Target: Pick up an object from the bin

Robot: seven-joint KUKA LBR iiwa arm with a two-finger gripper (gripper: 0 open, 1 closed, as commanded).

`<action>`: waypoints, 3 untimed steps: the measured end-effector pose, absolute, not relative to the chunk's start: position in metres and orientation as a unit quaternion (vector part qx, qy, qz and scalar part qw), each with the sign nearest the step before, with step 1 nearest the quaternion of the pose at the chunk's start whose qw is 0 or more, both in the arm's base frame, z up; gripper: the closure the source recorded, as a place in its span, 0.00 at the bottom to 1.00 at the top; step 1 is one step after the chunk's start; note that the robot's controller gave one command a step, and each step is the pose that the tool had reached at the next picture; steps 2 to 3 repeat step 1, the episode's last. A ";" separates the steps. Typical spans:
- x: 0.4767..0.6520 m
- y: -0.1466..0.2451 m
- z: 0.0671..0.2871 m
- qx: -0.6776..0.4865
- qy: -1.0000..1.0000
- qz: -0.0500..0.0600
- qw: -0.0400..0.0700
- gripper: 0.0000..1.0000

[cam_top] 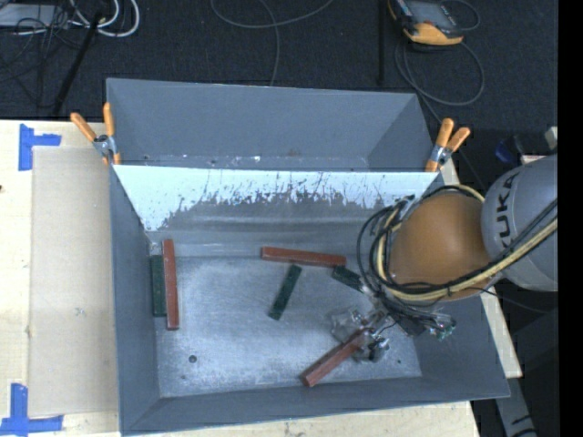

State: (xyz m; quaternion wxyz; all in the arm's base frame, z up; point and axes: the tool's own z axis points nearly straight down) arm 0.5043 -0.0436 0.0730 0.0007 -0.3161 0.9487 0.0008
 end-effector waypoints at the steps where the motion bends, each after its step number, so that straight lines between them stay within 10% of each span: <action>1: 0.558 -0.064 0.256 -0.343 0.939 -0.002 0.005 1.00; 3: 0.558 -0.064 0.256 -0.343 0.939 -0.002 0.005 1.00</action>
Offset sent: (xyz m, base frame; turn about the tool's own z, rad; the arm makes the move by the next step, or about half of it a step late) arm 0.0506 -0.0206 0.1788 -0.0609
